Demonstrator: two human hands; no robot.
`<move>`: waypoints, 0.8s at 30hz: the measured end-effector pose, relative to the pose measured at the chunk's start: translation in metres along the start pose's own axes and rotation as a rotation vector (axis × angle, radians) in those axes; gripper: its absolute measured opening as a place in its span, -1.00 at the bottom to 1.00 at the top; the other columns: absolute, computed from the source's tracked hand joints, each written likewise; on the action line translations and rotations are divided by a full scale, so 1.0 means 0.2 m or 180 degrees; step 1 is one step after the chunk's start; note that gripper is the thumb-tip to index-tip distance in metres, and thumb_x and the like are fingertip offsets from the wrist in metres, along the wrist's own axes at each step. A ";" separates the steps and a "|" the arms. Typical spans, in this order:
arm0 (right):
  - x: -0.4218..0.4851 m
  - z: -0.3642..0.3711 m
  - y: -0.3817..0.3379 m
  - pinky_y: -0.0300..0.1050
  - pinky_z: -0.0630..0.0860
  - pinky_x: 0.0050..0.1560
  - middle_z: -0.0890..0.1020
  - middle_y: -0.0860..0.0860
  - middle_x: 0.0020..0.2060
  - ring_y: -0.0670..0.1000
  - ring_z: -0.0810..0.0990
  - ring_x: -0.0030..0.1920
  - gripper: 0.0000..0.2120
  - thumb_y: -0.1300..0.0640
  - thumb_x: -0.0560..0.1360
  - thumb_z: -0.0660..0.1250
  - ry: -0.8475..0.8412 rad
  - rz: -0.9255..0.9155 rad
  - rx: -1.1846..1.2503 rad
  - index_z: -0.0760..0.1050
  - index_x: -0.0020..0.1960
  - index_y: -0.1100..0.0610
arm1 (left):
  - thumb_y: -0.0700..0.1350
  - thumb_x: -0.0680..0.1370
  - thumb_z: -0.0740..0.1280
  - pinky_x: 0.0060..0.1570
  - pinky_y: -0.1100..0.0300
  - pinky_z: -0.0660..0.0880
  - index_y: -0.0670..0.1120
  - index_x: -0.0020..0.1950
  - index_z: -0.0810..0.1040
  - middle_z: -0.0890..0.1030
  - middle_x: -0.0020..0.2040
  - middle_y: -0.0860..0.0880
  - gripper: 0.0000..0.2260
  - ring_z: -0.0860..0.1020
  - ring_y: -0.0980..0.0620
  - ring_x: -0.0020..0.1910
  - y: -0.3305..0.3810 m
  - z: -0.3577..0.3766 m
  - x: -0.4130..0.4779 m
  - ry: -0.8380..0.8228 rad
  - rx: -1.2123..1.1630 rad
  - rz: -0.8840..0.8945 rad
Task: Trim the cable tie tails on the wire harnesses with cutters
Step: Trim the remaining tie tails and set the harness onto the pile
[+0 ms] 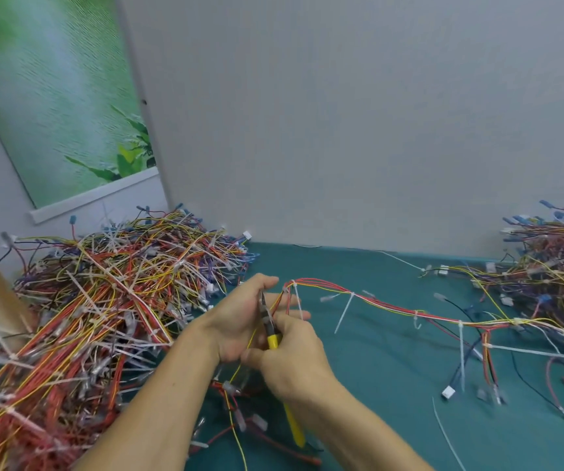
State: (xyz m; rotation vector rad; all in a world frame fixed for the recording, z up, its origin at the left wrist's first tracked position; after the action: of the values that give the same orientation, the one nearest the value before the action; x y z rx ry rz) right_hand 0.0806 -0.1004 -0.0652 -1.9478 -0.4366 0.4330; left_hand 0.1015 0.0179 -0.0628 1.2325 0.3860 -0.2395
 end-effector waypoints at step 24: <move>0.09 -0.27 -0.07 -0.17 0.29 -0.44 0.38 0.07 -0.44 0.01 0.33 -0.46 -0.68 0.45 0.37 0.35 0.0747 0.0188 0.1884 0.32 -0.28 0.11 | 0.30 0.58 -0.04 0.26 0.00 0.39 -0.06 0.31 0.46 0.63 0.17 -0.02 -0.43 0.59 0.06 0.12 0.06 0.00 -0.08 0.0384 0.0915 0.0736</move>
State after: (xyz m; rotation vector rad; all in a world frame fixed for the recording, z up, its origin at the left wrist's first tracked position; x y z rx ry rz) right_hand 0.1210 -0.1282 -0.0344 -1.4131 -0.0800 0.3192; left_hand 0.0908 0.0206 -0.0457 1.5664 0.3162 -0.0211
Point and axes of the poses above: each hand's wrist, its own x-axis towards the middle knuckle, its own z-axis out of the palm, y = z × x, the point moved 1 cm from there along x, towards the middle knuckle
